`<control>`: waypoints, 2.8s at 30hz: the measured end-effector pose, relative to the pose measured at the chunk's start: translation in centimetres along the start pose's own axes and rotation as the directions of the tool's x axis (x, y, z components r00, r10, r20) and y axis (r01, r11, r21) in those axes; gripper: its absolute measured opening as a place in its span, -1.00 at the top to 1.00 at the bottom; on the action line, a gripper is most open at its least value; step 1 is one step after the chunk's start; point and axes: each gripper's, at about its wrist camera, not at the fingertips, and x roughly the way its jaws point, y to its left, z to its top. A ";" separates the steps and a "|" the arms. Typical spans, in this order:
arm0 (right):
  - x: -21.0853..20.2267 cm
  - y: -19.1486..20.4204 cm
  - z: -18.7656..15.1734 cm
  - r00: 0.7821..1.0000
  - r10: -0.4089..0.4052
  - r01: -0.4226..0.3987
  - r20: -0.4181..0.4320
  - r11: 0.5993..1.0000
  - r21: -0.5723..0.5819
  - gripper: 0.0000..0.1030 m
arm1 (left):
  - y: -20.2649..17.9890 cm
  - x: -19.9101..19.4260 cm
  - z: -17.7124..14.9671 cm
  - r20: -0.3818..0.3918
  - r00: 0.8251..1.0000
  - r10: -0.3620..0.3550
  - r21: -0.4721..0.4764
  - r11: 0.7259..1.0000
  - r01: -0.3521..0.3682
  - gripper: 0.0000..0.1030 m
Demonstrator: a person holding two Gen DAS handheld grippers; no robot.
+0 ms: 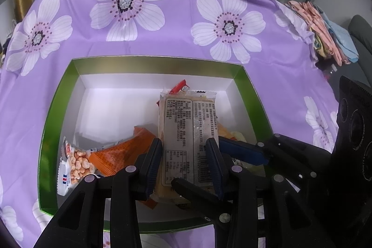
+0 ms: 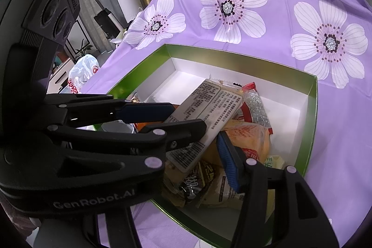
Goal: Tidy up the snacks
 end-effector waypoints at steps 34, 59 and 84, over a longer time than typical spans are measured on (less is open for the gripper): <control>-0.5 0.4 0.1 1.000 -0.005 0.006 0.008 1.000 -0.005 -0.40 | -0.2 -0.3 0.0 -0.011 0.999 0.034 -0.009 0.999 -0.034 -0.29; -3.4 0.8 0.1 0.997 -0.060 0.061 0.052 0.998 -0.020 -0.75 | -0.9 -3.8 -0.1 0.060 0.993 0.098 0.000 0.995 -0.099 -0.75; -11.1 3.8 -0.4 0.975 -0.175 0.184 0.134 0.981 -0.063 -0.99 | -3.2 -13.0 -1.9 0.217 0.965 0.149 0.003 0.988 -0.153 -0.97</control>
